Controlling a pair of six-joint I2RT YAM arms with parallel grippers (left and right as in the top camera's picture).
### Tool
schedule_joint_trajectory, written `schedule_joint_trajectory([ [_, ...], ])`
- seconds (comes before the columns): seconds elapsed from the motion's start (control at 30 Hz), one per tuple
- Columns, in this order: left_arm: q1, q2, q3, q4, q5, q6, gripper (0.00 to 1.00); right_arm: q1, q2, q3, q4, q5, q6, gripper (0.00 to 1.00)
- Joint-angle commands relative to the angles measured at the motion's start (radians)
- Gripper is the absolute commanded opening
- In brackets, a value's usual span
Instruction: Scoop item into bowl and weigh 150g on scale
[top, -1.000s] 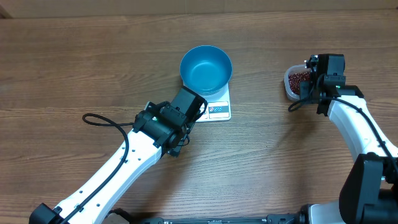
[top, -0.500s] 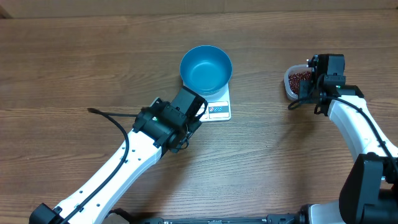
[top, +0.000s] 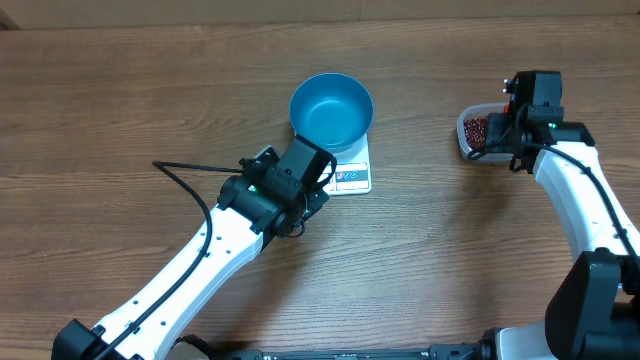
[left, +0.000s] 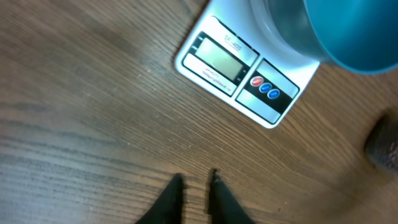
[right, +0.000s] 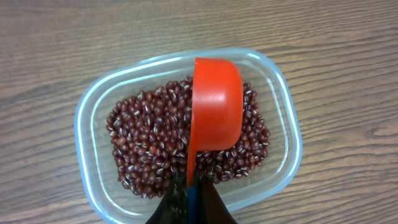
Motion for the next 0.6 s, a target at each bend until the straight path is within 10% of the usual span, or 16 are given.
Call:
schedule_joint_trajectory([
  [0.0, -0.008, 0.026, -0.006, 0.026, 0.013, 0.048, 0.04, -0.002, -0.003, 0.056, -0.023, 0.008, 0.072, 0.04],
  [0.57, -0.036, 0.179, -0.006, 0.222, 0.027, 0.251, 0.04, -0.002, -0.028, 0.064, -0.035, 0.017, 0.074, 0.04],
])
